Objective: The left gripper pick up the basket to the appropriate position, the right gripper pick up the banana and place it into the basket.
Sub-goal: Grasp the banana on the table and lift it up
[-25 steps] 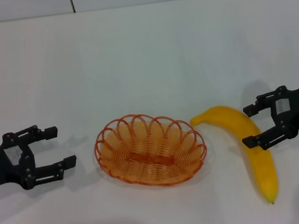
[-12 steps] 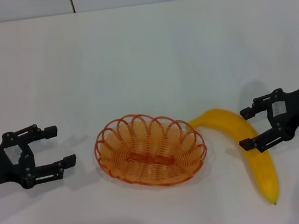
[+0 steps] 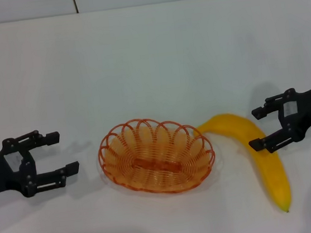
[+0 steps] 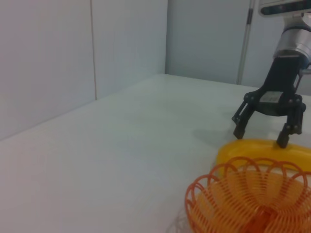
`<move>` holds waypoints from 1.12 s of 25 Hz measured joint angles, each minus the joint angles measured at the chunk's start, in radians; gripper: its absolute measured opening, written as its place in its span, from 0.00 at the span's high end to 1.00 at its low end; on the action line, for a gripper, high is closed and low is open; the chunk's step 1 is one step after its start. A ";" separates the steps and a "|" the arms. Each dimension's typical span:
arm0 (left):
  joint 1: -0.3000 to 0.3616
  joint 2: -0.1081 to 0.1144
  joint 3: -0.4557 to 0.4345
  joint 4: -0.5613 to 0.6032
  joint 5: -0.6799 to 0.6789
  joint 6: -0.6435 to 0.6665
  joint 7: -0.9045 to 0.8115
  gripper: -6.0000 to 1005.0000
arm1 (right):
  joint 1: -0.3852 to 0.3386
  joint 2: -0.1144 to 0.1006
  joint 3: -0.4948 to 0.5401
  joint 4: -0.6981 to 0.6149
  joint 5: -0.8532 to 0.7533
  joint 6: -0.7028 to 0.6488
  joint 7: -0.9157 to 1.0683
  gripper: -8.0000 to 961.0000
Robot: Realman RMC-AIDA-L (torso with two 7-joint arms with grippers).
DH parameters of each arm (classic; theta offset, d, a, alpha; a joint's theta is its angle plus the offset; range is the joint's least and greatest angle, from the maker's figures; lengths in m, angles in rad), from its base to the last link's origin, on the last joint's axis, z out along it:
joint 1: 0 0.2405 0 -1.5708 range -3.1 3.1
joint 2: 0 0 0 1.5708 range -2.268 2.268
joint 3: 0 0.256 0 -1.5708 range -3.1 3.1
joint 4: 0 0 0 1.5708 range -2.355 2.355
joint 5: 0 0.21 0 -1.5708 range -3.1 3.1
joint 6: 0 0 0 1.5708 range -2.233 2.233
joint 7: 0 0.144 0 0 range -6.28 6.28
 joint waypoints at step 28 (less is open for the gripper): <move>0.004 0.002 0.000 0.000 0.004 0.001 -0.006 0.16 | -0.005 -0.004 0.000 -0.040 -0.016 0.073 0.054 0.08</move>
